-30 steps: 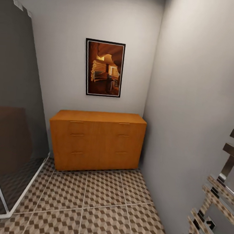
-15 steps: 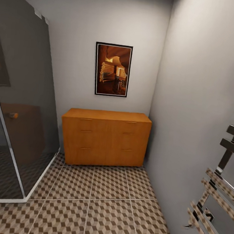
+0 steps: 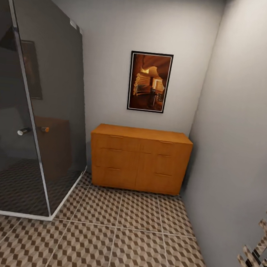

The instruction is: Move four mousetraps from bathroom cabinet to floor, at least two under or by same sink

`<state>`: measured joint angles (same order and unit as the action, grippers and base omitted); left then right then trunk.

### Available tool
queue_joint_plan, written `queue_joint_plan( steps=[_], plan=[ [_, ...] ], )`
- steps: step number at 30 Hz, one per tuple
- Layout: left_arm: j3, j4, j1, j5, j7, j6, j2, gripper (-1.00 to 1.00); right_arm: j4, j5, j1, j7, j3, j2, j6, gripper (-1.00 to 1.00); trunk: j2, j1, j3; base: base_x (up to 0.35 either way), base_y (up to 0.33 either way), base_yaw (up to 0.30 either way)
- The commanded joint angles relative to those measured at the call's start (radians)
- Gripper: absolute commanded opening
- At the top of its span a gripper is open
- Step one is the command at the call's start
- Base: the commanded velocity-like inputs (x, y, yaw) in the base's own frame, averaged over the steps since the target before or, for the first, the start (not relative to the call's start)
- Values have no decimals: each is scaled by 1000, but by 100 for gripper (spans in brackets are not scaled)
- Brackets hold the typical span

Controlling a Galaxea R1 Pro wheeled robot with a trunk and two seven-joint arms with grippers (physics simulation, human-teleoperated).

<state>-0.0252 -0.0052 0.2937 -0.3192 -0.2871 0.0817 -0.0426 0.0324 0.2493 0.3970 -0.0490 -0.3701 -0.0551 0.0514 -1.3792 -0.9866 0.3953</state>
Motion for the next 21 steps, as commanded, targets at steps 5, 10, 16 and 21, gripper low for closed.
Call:
queue_joint_plan(
  steps=[5, 10, 16, 21],
  plan=[
    [-3, 1, 0, -3, -4, 3, 20, -100, 1, 12, 1, -8, -9, -1, 7, -100, -1, 0, 1, 0, 0, 123],
    [-3, 1, 1, -3, -4, 4, 30, -100, 1, 11, 1, -7, -9, -1, 5, -100, -1, 0, 1, 0, 0, 95],
    [-2, 1, 1, -2, -2, 7, 45, -100, 1, 11, 1, -6, -9, -2, 3, -100, -1, 0, 1, 0, 0, 244],
    [-2, 1, 0, -2, -1, 6, 68, -100, 1, 11, 1, -7, -9, -1, 4, -100, -1, 0, 1, 0, 0, 277]
  ],
)
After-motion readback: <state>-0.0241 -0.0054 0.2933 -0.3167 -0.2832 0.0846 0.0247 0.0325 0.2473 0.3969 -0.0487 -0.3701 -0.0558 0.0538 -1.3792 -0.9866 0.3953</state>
